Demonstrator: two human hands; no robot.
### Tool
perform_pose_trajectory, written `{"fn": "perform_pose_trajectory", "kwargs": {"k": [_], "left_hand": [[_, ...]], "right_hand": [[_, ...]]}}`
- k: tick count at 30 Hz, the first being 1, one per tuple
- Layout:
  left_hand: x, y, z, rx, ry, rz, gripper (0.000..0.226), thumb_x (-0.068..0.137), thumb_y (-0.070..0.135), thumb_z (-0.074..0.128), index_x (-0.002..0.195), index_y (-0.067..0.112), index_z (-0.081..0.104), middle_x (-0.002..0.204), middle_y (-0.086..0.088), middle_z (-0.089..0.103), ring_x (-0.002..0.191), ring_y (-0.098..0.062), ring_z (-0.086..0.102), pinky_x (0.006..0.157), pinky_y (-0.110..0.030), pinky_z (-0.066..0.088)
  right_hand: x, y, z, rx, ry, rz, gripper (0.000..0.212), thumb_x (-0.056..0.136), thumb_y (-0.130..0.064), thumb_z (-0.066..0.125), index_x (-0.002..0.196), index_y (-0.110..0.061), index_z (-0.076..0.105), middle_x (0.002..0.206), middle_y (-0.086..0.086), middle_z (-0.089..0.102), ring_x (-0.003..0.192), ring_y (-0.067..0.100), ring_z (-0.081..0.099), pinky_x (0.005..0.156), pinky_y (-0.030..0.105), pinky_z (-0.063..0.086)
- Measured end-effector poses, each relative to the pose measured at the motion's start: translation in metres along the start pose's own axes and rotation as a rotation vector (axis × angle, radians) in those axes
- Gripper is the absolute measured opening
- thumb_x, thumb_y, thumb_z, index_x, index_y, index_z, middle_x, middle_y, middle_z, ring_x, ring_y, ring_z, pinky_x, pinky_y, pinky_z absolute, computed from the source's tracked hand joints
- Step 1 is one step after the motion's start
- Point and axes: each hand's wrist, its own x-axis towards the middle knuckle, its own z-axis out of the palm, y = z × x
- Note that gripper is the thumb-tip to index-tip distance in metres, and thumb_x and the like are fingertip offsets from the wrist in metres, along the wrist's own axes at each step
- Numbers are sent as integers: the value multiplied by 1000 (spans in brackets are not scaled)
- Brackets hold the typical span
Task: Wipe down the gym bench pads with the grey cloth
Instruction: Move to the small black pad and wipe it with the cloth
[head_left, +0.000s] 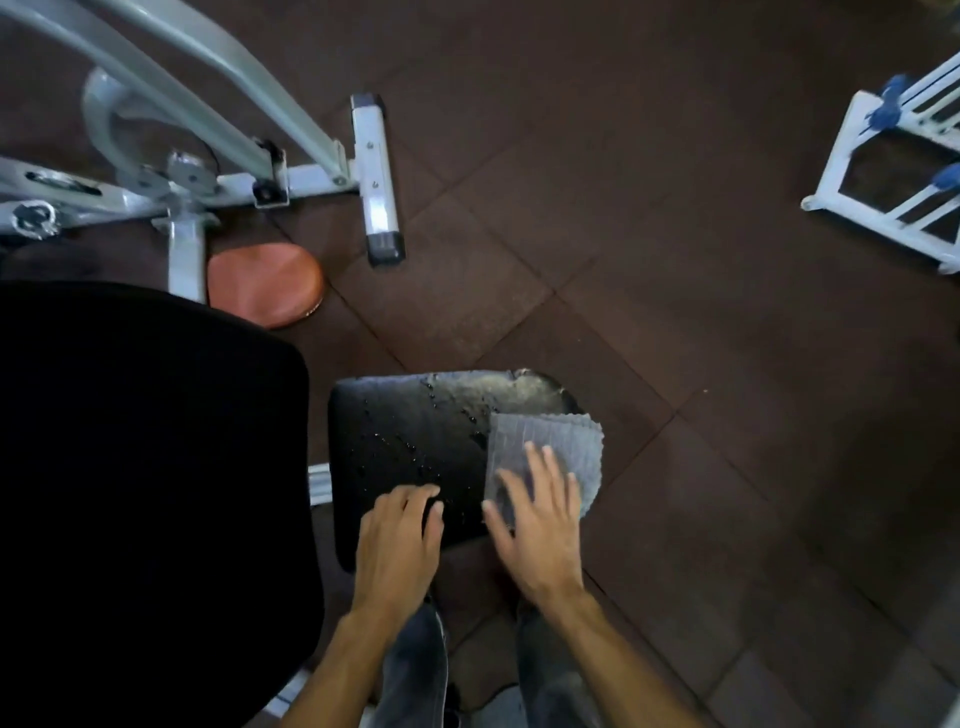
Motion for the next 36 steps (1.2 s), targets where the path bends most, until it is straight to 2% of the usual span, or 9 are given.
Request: {"fn": "perform_pose_trajectory", "kwargs": {"k": [2,4,7,9,19,24,27,32,36], "left_hand": [[7,-3,9,-9,43,16,46,98,40,35,126,16,63,134,-8,59,124,-30,57,97,-45,49],[17,-4,18,14,58,59,49,100,40,37,142,17,51,155,-12,40,145,-31,36,111,-45,38],[37,-11,31,58,57,93,58,103,43,35,156,21,29,167,-12,11,155,-28,10,121,-46,19],[53,-20,40,93,62,76,61,103,46,31,158,21,23,167,-12,5,155,-28,5,122,-49,17],[86,-54,58,227,103,-23,63,104,50,19,159,20,17,167,-11,5,155,-25,5,124,-49,12],[83,-55,60,199,131,4,60,104,43,27,158,19,21,167,-10,8,155,-25,7,124,-51,14],[83,-54,58,203,132,-5,60,104,44,27,158,19,21,167,-10,7,155,-25,6,123,-51,15],[87,-53,58,224,132,-33,60,104,43,26,159,21,19,168,-9,7,155,-24,6,124,-50,13],[87,-55,61,232,146,-18,58,104,40,25,159,21,20,167,-10,9,155,-24,8,124,-50,14]], "right_hand": [[7,7,0,-40,45,73,57,96,-55,40,144,-25,46,163,13,21,152,30,6,119,56,12],[18,11,5,-91,22,115,65,97,-59,34,153,-26,34,165,13,10,152,31,0,119,59,10],[34,16,15,-142,-23,151,66,98,-61,29,156,-30,21,166,12,1,152,32,-4,118,64,10],[42,19,22,-168,-28,165,67,99,-62,29,157,-33,15,166,9,-3,152,31,-7,118,65,8],[135,-16,28,-216,-6,56,64,100,-62,16,157,-35,9,166,8,-1,152,32,-7,118,61,-2],[32,0,37,-274,-112,-197,65,99,-64,28,156,-38,13,166,6,7,153,30,0,119,59,9],[9,40,22,-316,-112,-151,62,98,-64,23,155,-39,20,165,5,14,152,29,7,116,62,14],[119,16,12,-242,-7,139,62,100,-62,18,156,-39,10,167,5,4,152,32,-3,116,67,3],[137,-45,37,-232,-41,6,60,101,-60,19,156,-38,13,166,6,5,152,33,-4,118,62,0]]}}
